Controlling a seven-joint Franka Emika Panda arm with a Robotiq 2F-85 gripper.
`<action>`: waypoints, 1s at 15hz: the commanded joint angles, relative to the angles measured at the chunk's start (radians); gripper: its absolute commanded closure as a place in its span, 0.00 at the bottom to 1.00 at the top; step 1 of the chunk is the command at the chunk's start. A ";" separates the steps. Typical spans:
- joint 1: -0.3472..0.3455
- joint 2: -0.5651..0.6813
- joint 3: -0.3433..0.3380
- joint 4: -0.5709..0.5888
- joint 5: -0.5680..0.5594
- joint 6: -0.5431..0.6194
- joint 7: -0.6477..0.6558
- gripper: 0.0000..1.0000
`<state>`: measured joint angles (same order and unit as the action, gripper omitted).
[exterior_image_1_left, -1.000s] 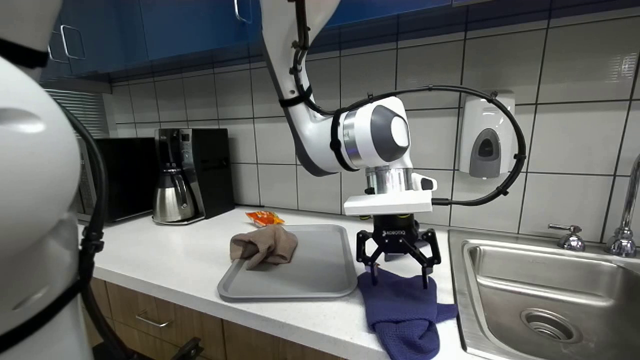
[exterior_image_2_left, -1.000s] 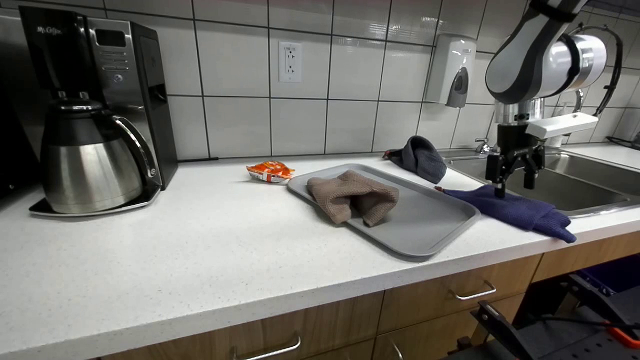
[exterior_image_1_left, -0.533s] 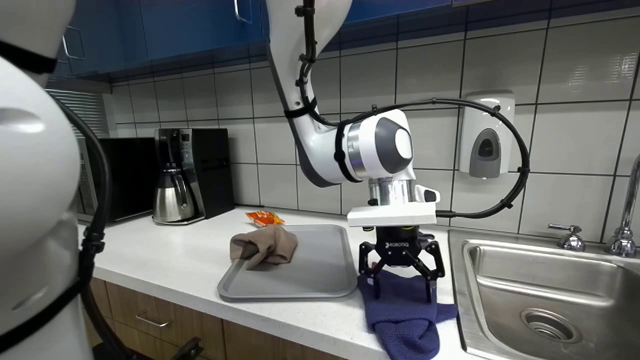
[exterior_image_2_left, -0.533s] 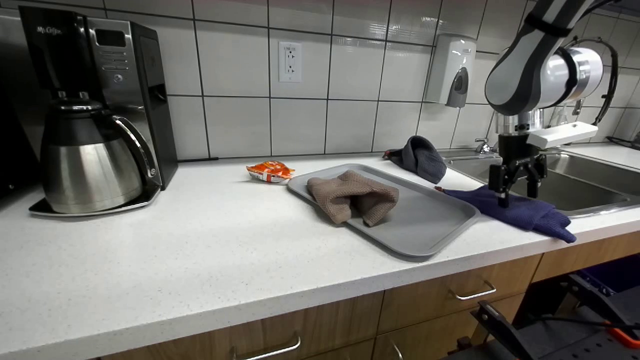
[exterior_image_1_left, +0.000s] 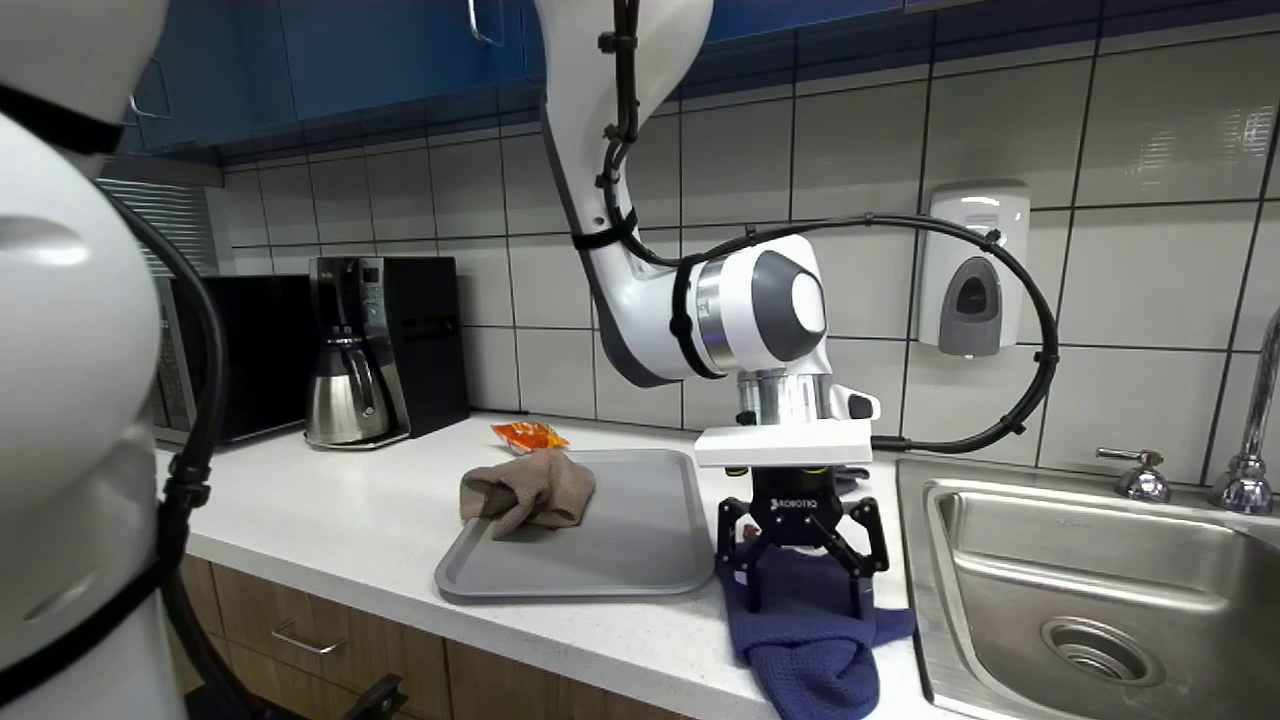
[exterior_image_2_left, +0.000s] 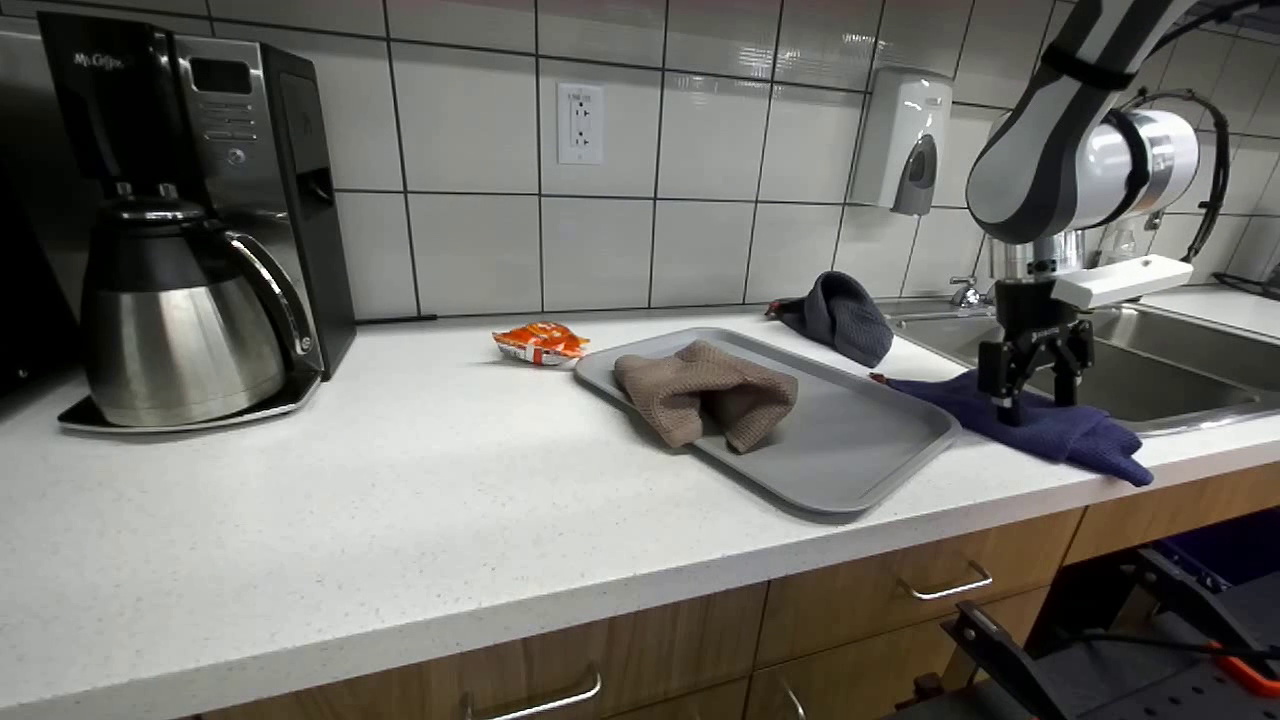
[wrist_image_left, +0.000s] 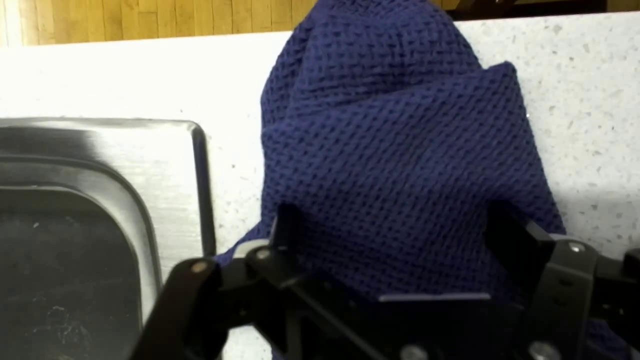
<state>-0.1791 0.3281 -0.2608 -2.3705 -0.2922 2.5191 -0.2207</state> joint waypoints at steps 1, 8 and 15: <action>-0.007 0.004 0.001 0.006 -0.028 0.012 0.026 0.35; -0.009 0.000 0.000 0.001 -0.026 0.015 0.024 0.88; -0.013 -0.006 -0.003 0.011 -0.015 0.006 0.031 0.98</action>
<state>-0.1795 0.3272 -0.2625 -2.3663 -0.2921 2.5214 -0.2194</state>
